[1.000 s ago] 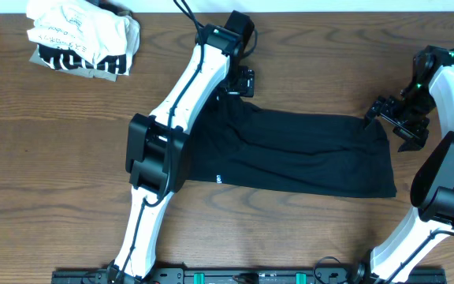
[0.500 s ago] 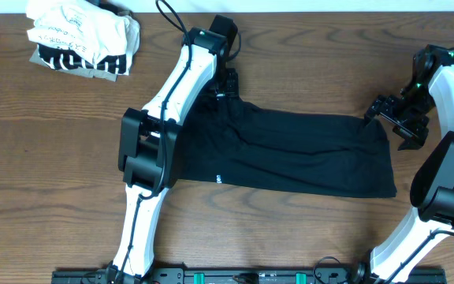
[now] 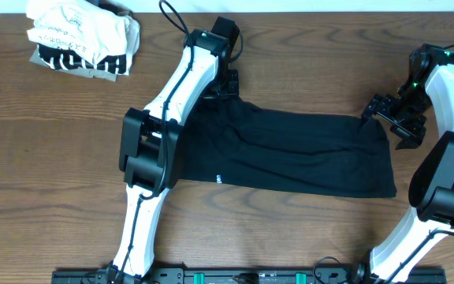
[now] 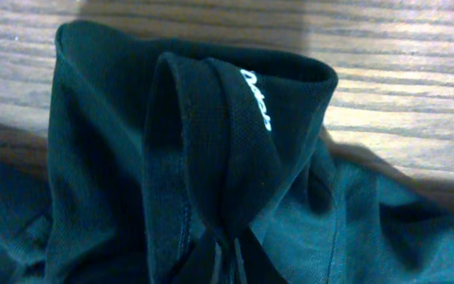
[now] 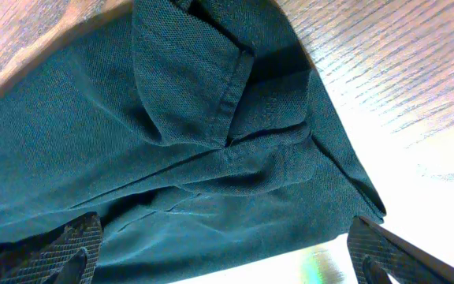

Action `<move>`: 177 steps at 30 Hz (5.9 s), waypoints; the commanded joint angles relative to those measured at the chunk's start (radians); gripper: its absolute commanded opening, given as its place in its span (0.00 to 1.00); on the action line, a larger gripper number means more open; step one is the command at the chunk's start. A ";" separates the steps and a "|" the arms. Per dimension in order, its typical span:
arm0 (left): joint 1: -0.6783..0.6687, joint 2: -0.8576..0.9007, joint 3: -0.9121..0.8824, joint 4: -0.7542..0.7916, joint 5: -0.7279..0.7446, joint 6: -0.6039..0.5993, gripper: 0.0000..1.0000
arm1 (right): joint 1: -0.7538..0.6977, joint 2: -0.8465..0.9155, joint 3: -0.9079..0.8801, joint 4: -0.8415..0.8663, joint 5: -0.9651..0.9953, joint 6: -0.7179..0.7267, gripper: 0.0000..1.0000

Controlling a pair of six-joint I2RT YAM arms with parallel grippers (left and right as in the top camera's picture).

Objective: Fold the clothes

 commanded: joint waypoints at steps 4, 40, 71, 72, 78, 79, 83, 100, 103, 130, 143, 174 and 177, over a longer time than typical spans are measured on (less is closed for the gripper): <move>0.002 -0.051 0.001 -0.063 -0.002 0.002 0.06 | 0.014 -0.020 0.003 0.006 0.005 -0.012 0.97; -0.001 -0.197 -0.001 -0.584 -0.005 0.013 0.57 | 0.070 -0.020 -0.097 0.055 -0.019 0.034 0.95; -0.125 -0.196 -0.183 -0.293 0.018 0.013 0.06 | 0.102 -0.081 -0.265 0.201 -0.198 -0.050 0.03; -0.130 -0.196 -0.183 -0.289 0.019 0.012 0.06 | 0.107 -0.080 -0.265 0.203 -0.199 -0.050 0.03; -0.139 -0.196 -0.186 -0.254 0.022 -0.032 0.06 | 0.160 -0.080 -0.267 0.254 -0.208 -0.050 0.07; -0.139 -0.196 -0.186 -0.239 0.022 -0.032 0.06 | 0.173 -0.080 -0.268 0.270 -0.210 -0.050 0.08; -0.138 -0.196 -0.209 -0.164 0.022 -0.028 0.06 | 0.216 -0.080 -0.270 0.332 -0.224 -0.050 0.11; -0.037 -0.196 -0.528 0.056 -0.008 -0.010 0.06 | 0.209 -0.076 -0.353 0.426 -0.085 -0.087 0.23; 0.010 -0.196 -0.561 0.057 -0.008 -0.009 0.06 | 0.192 -0.076 -0.393 0.456 -0.085 -0.086 0.22; 0.126 -0.211 -0.570 0.042 -0.008 0.033 0.06 | 0.066 -0.082 -0.420 0.420 -0.063 -0.071 0.13; 0.125 -0.486 -0.570 -0.031 -0.008 0.029 0.11 | 0.062 -0.232 -0.338 0.296 -0.062 -0.022 0.19; 0.126 -0.559 -0.570 -0.146 -0.009 0.033 0.89 | -0.222 -0.377 -0.668 0.464 -0.335 -0.390 0.99; 0.126 -0.559 -0.570 -0.146 -0.009 0.032 0.89 | -0.243 -0.377 -0.723 0.503 -0.340 -0.391 0.99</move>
